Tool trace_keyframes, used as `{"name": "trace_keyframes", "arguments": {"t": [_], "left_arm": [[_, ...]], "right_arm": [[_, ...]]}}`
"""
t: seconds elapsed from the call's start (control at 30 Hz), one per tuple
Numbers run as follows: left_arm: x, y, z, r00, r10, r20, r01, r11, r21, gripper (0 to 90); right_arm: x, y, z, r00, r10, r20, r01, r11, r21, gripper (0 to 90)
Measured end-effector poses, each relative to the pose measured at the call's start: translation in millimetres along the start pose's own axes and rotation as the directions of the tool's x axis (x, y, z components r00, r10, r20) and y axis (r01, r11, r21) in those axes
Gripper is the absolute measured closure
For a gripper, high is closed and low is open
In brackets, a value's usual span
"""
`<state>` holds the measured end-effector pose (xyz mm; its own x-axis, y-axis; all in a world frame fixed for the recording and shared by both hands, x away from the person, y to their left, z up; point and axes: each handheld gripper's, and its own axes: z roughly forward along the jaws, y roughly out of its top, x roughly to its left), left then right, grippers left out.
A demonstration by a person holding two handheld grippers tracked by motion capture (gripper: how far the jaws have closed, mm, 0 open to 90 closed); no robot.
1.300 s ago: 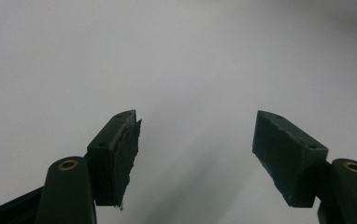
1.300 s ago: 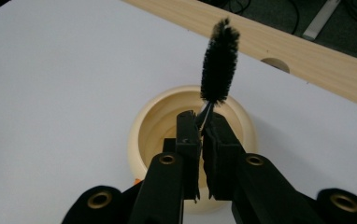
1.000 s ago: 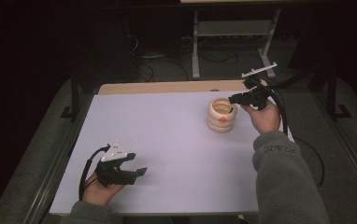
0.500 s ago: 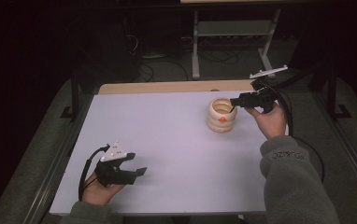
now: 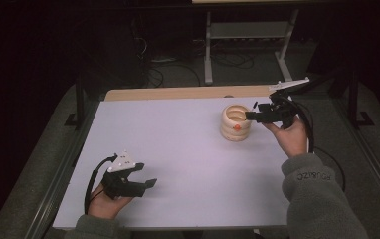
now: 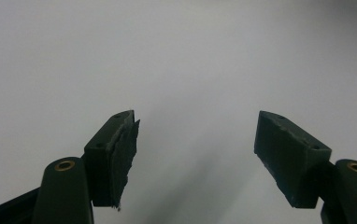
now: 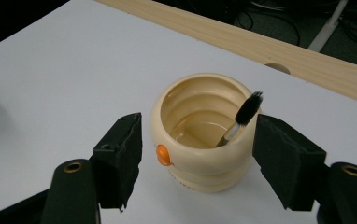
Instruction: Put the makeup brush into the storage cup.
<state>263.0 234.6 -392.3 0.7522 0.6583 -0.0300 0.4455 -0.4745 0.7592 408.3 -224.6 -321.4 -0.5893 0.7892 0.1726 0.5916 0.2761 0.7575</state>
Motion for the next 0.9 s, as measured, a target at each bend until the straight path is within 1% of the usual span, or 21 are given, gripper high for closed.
{"name": "trace_keyframes", "arguments": {"t": [0.03,0.07,0.1,0.17,0.27,0.33,0.37,0.4,0.47,0.5,0.63,0.67,0.73,0.83,0.9], "left_arm": [[0.6,0.0,-0.4,1.0,0.004,-0.002,-0.004,1.0,0.0,29.5],[1.2,0.1,-0.9,1.0,0.008,-0.002,-0.008,1.0,0.002,29.4],[1.1,0.1,-1.1,1.0,0.003,-0.001,-0.003,1.0,0.002,29.3],[1.1,0.2,-1.2,1.0,0.003,0.0,-0.003,1.0,0.001,29.1],[1.5,0.0,-0.9,1.0,0.003,0.002,-0.003,1.0,0.002,28.8],[0.9,-0.1,-0.4,1.0,-0.007,0.003,0.007,1.0,-0.006,28.6],[1.8,0.1,-0.9,1.0,0.003,0.003,-0.003,1.0,0.002,28.4],[1.9,0.1,-0.9,1.0,0.001,0.004,-0.001,1.0,0.001,28.2],[1.6,0.2,-1.3,1.0,0.0,0.004,0.0,1.0,0.0,28.0],[1.9,0.3,-1.6,1.0,0.003,0.003,-0.003,1.0,-0.001,27.9],[2.2,0.0,-2.3,0.9999,-0.013,-0.002,0.013,0.9998,-0.012,27.0],[3.0,0.0,-3.0,1.0,-0.005,-0.002,0.005,1.0,-0.005,26.9],[3.2,-0.2,-2.8,1.0,-0.007,-0.004,0.006,1.0,-0.004,26.4],[3.1,-0.2,-3.0,1.0,-0.008,-0.004,0.008,1.0,-0.004,25.9],[3.0,-0.2,-3.4,0.9999,-0.01,-0.005,0.01,0.9999,-0.006,25.6]], "right_arm": [[-0.2,-1.9,-0.2,1.0,0.004,-0.003,-0.004,1.0,0.005,30.0],[0.0,-4.3,-0.8,1.0,0.001,0.001,-0.001,1.0,-0.001,29.4],[0.3,-6.8,-1.7,1.0,0.002,0.001,-0.002,1.0,-0.01,29.3],[1.5,-11.4,-2.9,0.9998,0.01,-0.014,-0.011,1.0,-0.02,27.3],[5.6,-18.0,-4.1,0.9998,-0.006,-0.018,0.006,1.0,-0.02,25.8],[7.3,-22.8,-5.6,0.9997,-0.008,-0.022,0.008,1.0,-0.026,25.2],[8.1,-25.0,-6.3,0.9997,-0.007,-0.024,0.006,1.0,-0.025,24.7],[8.4,-27.2,-7.1,0.9996,-0.012,-0.025,0.011,0.999,-0.031,24.5],[10.2,-31.1,-8.0,0.9994,-0.008,-0.034,0.007,0.999,-0.037,24.2],[10.8,-32.8,-8.2,0.9992,-0.015,-0.037,0.013,0.999,-0.036,24.0],[16.4,-37.8,-9.3,0.9989,-0.027,-0.038,0.026,0.999,-0.035,23.1],[17.6,-39.0,-9.1,0.9986,-0.037,-0.037,0.036,0.999,-0.04,22.9],[20.5,-41.2,-9.6,0.9979,-0.05,-0.041,0.049,0.998,-0.042,22.6],[24.1,-44.1,-10.7,0.9974,-0.056,-0.044,0.055,0.998,-0.035,21.6],[26.4,-46.9,-11.3,0.997,-0.062,-0.045,0.061,0.997,-0.04,21.4]]}}
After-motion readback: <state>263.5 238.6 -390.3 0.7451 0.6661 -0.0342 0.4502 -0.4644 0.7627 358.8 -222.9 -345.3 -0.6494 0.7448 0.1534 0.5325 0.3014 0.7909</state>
